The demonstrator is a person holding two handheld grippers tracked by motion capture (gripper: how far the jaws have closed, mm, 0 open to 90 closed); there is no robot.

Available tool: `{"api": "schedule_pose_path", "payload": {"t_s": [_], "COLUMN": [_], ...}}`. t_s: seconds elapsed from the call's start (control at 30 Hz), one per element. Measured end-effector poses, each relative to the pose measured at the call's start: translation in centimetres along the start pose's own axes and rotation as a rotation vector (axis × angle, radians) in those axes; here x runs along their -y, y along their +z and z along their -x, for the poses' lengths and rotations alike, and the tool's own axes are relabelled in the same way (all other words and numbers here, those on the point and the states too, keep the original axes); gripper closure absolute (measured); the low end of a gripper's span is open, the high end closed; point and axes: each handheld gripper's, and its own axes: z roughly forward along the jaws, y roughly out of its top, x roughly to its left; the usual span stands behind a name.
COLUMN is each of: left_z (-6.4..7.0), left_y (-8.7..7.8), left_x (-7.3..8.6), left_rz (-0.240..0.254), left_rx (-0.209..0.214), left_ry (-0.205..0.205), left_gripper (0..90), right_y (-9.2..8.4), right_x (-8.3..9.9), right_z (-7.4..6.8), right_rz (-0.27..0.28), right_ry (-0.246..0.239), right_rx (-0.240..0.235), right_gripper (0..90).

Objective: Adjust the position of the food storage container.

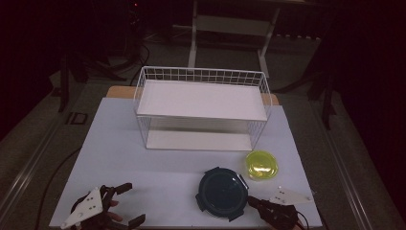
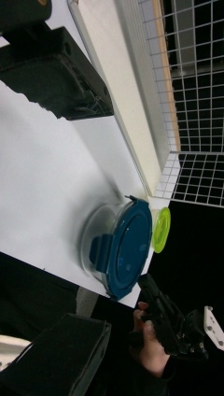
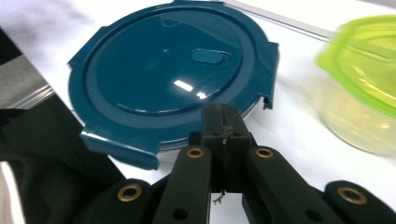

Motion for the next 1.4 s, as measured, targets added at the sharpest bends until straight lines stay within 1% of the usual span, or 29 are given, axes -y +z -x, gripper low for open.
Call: {"api": "schedule_pose_path", "payload": {"t_s": [0.07, 0.1, 0.13, 0.17, 0.2, 0.23, 0.27, 0.4, 0.43, 0.57, 0.73, 0.8, 0.83, 0.93, 0.97, 1.0, 1.03, 1.07, 1.1, 1.2, 1.23, 1.27, 1.3, 1.33, 1.37, 1.4], "left_z": [0.0, 0.0, 0.0, 0.0, 0.0, 0.0, -0.1, -0.1, -0.1, 0.0, 0.0, -0.1, -0.1, -0.1, 0.0, 0.0, 0.0, 0.0, 0.0, 0.0, -0.1, -0.1, 0.0, 0.0, 0.0, 0.0], "left_y": [0.0, 0.0, 0.0, 0.0, 0.0, -0.1, -0.1, -0.1, 0.0, 0.0, 0.0, 0.0, 0.0, 0.0, 0.0, 0.0, 0.0, 0.0, 0.0, 0.0, 0.0, 0.0, 0.0, -0.1, -0.1, -0.1], "left_x": [0.0, 0.0, 0.0, 0.0, 0.0, 0.0, -0.1, -0.1, -0.1, -0.2, -0.2, -0.2, -0.2, -0.3, -0.3, -0.3, -0.3, -0.3, -0.3, -0.3, -0.3, -0.3, -0.3, -0.3, -0.3, -0.3], "left_rz": [0.002, 0.003, 0.003, 0.007, 0.007, 0.009, 0.011, 0.009, 0.010, 0.015, 0.017, 0.020, 0.022, 0.022, 0.025, 0.025, 0.023, 0.023, 0.024, 0.024, 0.024, 0.024, 0.026, 0.026, 0.026, 0.026], "left_rx": [-0.001, 0.000, 0.000, 0.003, 0.003, 0.004, 0.003, 0.006, 0.011, 0.011, 0.015, 0.016, 0.017, 0.018, 0.018, 0.018, 0.021, 0.021, 0.022, 0.022, 0.024, 0.024, 0.022, 0.022, 0.022, 0.022], "left_ry": [0.001, 0.002, 0.002, 0.000, 0.000, -0.002, -0.002, -0.005, -0.004, -0.002, -0.002, -0.005, -0.005, -0.001, -0.001, -0.001, 0.002, 0.002, 0.001, 0.001, 0.000, 0.000, -0.001, 0.000, 0.003, 0.005], "left_gripper": [0.2, 0.2, 0.2, 0.2, 0.2, 0.2, 0.2, 0.3, 0.2, 0.3, 0.3, 0.2, 0.3, 0.3, 0.2, 0.3, 0.3, 0.2, 0.2, 0.3, 0.2, 0.3, 0.3, 0.3, 0.3, 0.3], "right_y": [0.2, 0.5, 0.6, 0.6, 0.6, 0.6, 0.5, 0.5, 0.6, 0.6, 1.0, 1.2, 1.6, 2.0, 2.5, 2.5, 3.0, 3.0, 3.5, 3.8, 4.0, 4.0, 4.0, 3.9, 3.8, 3.8], "right_x": [-0.1, -0.4, -0.4, -0.5, -0.5, -0.5, -0.5, -0.3, -0.4, -0.5, -0.7, -0.9, -1.2, -1.4, -1.8, -1.8, -2.1, -2.1, -2.5, -2.7, -2.9, -2.9, -3.0, -3.1, -3.2, -3.2], "right_z": [-0.2, -0.4, -0.5, -0.4, -0.4, -0.4, -0.7, -0.7, -0.6, -0.7, -0.9, -1.0, -1.3, -1.5, -1.9, -1.9, -2.2, -2.2, -2.5, -2.7, -2.5, -2.5, -2.3, -2.1, -1.5, -1.5], "right_rz": [-0.002, -0.003, -0.002, 0.008, 0.008, 0.014, 0.001, -0.004, -0.002, -0.006, -0.009, -0.010, -0.014, -0.018, -0.019, -0.019, -0.022, -0.022, -0.024, -0.025, -0.026, -0.026, -0.021, -0.016, -0.007, -0.007], "right_ry": [-0.004, -0.012, -0.012, 0.000, 0.000, 0.006, -0.016, -0.013, -0.003, -0.008, -0.010, -0.012, -0.018, -0.023, -0.030, -0.030, -0.040, -0.040, -0.043, -0.044, -0.024, -0.024, -0.013, -0.017, -0.014, -0.014], "right_rx": [-0.007, -0.030, -0.039, -0.050, -0.050, -0.060, -0.052, -0.058, -0.065, -0.061, -0.080, -0.089, -0.100, -0.108, -0.117, -0.117, -0.126, -0.126, -0.132, -0.134, -0.155, -0.155, -0.154, -0.129, -0.091, -0.091], "right_gripper": [90.0, 90.0, 90.0, 90.0, 90.0, 90.0, 90.0, 90.0, 90.0, 90.0, 90.0, 90.0, 90.0, 90.0, 90.0, 90.0, 90.0, 90.0, 90.0, 90.0, 90.0, 90.0, 90.0, 90.0, 90.0, 90.0]}}
